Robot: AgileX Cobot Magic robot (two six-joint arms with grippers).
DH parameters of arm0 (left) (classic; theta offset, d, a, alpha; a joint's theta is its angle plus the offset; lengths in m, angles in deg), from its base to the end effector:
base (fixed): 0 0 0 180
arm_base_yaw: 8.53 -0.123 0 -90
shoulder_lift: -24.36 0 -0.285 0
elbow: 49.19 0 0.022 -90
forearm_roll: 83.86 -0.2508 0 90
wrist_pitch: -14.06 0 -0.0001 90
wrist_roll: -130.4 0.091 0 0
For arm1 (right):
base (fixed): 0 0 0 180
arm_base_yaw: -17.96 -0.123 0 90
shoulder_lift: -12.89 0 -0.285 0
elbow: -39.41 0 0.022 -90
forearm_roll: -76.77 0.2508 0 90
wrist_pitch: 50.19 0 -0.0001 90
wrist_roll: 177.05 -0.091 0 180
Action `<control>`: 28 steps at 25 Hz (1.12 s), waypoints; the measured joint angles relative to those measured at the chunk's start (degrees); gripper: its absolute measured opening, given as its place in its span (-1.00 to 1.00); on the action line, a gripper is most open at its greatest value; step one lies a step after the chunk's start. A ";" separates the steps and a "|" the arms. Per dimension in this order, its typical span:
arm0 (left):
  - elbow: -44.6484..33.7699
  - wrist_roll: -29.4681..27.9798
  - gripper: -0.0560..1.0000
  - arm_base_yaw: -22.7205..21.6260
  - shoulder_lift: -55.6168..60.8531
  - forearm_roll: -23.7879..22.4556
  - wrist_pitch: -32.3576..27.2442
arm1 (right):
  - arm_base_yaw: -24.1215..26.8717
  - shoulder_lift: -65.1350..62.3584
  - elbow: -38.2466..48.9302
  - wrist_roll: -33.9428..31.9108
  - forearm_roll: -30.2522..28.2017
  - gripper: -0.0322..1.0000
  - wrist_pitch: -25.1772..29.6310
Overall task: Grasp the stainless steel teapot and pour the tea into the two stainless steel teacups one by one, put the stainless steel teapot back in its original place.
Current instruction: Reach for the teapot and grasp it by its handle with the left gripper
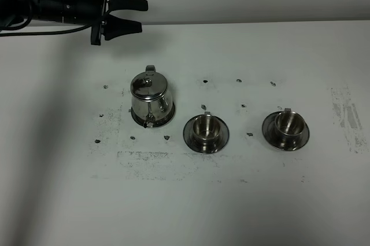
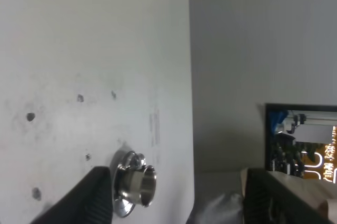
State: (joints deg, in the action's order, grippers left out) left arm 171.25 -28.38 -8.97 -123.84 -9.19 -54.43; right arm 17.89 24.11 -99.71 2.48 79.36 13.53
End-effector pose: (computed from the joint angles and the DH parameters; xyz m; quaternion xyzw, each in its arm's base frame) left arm 0.5132 -0.0777 0.1862 -0.0571 0.8184 -0.5561 0.1329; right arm -0.0133 0.0037 0.3102 0.0007 0.8470 0.0250 0.5310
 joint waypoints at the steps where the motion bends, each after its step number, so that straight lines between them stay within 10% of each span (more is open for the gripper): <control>1: 0.00 0.00 0.12 0.00 0.00 -0.51 0.00 | 0.00 0.01 0.14 0.00 0.06 -0.13 0.32; 28: 0.00 0.11 0.12 0.00 0.00 -1.15 0.00 | 0.00 -0.09 6.37 1.16 1.36 -0.13 0.36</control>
State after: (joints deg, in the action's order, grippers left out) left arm 171.25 -28.27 -8.97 -123.84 -10.34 -54.43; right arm 17.89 24.02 -93.34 3.65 80.71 13.89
